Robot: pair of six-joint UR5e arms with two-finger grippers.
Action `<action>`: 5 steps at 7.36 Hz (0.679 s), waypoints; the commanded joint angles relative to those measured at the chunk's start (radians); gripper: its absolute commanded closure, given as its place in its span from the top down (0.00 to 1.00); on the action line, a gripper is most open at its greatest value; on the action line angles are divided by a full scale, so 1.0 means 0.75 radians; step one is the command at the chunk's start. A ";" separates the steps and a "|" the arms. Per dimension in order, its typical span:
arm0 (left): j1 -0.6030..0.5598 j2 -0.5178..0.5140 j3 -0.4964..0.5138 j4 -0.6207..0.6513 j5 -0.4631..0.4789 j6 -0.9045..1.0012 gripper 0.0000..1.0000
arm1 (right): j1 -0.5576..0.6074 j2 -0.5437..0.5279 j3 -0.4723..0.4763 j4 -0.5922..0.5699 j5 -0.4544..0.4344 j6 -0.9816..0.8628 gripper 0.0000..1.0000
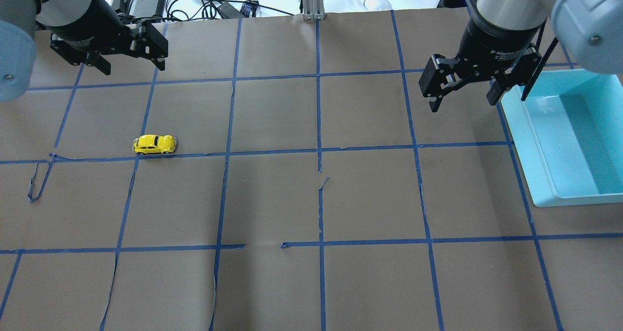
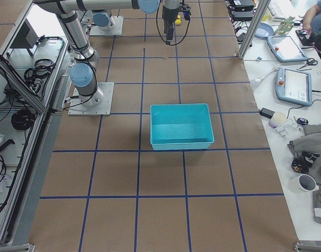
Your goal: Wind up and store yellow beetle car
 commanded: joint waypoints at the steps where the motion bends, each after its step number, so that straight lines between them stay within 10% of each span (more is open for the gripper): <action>1: 0.000 0.000 -0.003 -0.002 0.002 0.004 1.00 | 0.001 -0.001 0.000 -0.008 0.000 0.005 1.00; 5: 0.002 0.000 -0.003 -0.004 -0.010 0.006 1.00 | 0.001 -0.001 0.000 -0.004 0.000 -0.005 1.00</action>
